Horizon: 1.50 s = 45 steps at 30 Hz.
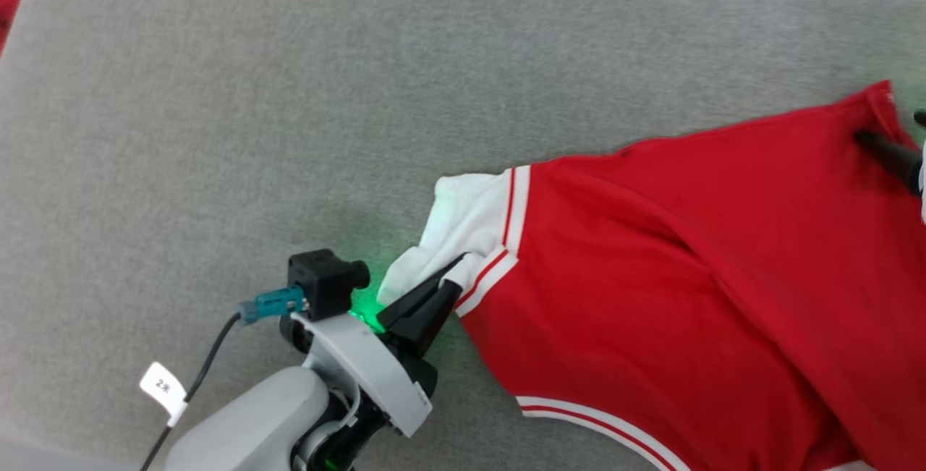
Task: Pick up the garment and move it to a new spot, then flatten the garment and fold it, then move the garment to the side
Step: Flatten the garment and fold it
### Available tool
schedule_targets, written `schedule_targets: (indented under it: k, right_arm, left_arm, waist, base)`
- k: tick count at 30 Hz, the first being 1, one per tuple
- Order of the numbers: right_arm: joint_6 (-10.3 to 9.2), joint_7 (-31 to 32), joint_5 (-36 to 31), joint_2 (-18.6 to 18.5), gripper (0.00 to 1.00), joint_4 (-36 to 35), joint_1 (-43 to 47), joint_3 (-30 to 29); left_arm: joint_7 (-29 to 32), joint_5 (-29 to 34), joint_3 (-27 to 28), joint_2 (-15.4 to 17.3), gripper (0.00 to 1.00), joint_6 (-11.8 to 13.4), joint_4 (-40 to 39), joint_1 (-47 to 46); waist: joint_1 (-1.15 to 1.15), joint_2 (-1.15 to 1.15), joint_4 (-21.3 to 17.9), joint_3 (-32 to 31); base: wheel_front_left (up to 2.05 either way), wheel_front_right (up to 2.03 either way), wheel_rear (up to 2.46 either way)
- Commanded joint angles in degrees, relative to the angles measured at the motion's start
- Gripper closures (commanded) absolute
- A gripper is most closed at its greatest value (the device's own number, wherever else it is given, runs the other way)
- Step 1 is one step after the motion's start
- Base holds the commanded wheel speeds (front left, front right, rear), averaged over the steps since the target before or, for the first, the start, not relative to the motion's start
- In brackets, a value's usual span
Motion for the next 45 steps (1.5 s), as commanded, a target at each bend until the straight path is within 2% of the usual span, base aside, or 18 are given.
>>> schedule_targets:
  k: [1,3,4,5,6,9,13,18,23,26,31,36,39,45]
  right_arm:
    - [-0.04,0.25,0.52,-0.72,0.00,0.85,-0.54,1.33]
    - [-0.03,0.29,1.67,-1.24,0.00,2.51,-1.01,3.53]
    - [-0.03,0.40,2.20,-1.33,0.13,3.18,-0.76,4.67]
    - [-0.03,0.34,2.84,-1.48,0.71,3.63,-0.61,5.67]
    - [-0.01,-0.21,3.42,-1.70,1.00,3.97,-0.69,6.20]
    - [-0.01,-3.00,5.21,-1.78,1.00,5.11,-1.69,6.37]
    - [-0.03,-10.15,6.82,-0.84,1.00,7.02,-4.60,2.81]
    - [-0.03,-19.09,6.39,1.50,1.00,12.10,-9.61,-1.63]
    - [-0.04,-27.17,3.96,3.68,1.00,17.55,-19.07,-6.96]
    - [-0.06,-31.31,2.02,4.71,1.00,21.01,-26.40,-10.25]
    - [-0.13,-37.69,-1.56,6.29,1.00,26.04,-38.27,-13.35]
    - [-0.22,-42.49,-3.04,7.06,1.00,30.45,-46.47,-13.84]
    - [-0.21,-43.36,-2.39,7.71,1.00,32.53,-47.23,-12.29]
    - [-0.08,-42.62,1.90,7.25,1.00,31.90,-39.10,-6.64]
  left_arm:
    - [-0.08,0.54,0.04,-0.30,1.00,-0.42,0.70,-0.52]
    - [-0.19,0.62,0.15,-0.84,1.00,-0.72,1.44,-0.76]
    - [-0.21,0.66,0.27,-1.04,1.00,-0.93,1.81,-0.81]
    - [-0.21,0.67,0.41,-1.20,1.00,-0.95,2.12,-0.81]
    - [-0.22,0.67,0.57,-1.30,1.00,-1.11,2.41,-0.73]
    - [-0.36,-0.30,1.52,-1.45,1.00,-1.52,2.97,-0.19]
    - [-0.49,-1.86,3.97,-0.46,1.00,-1.96,3.10,-0.63]
    - [0.64,-4.10,7.00,1.86,1.00,-2.45,3.26,-7.79]
    - [5.62,-7.40,9.91,3.49,1.00,-2.46,4.79,-21.68]
    - [9.04,-9.35,12.02,3.41,1.00,-2.44,8.93,-31.99]
    - [9.68,-10.52,17.24,0.83,1.00,-2.27,20.98,-49.51]
    - [6.10,-9.40,19.08,-3.05,1.00,-2.24,30.37,-62.20]
    - [4.95,-10.90,18.69,-4.79,1.00,-2.25,31.55,-63.27]
    - [3.56,-14.71,14.54,-4.95,1.00,-2.31,26.45,-53.36]
  waist:
    - [0.00,0.00,1.73,1.51]
    - [0.00,0.00,1.98,1.59]
    - [0.00,0.00,2.05,1.58]
    - [0.00,0.00,2.09,1.54]
    - [0.00,0.00,2.07,1.48]
    - [0.00,0.00,1.75,0.98]
    - [0.00,0.00,0.90,0.06]
    - [0.00,0.00,-0.68,-0.69]
    - [0.00,0.00,-2.40,0.52]
    - [0.00,0.00,-3.53,1.95]
    - [0.00,0.00,-5.46,4.38]
    - [0.00,0.00,-6.32,5.48]
    - [0.00,0.00,-6.62,5.81]
    - [0.00,0.00,-6.41,6.05]
  base:
    - [0.00,0.00,0.00]
    - [0.00,0.00,0.00]
    - [0.00,0.00,0.00]
    - [0.00,0.00,0.00]
    - [0.00,0.00,0.00]
    - [0.00,0.00,0.00]
    - [0.00,0.00,0.00]
    - [0.00,0.00,0.00]
    - [0.00,0.00,0.00]
    - [0.00,0.00,0.00]
    - [0.00,0.00,0.00]
    - [0.00,0.00,0.00]
    - [0.00,0.00,0.00]
    - [0.00,0.00,0.00]
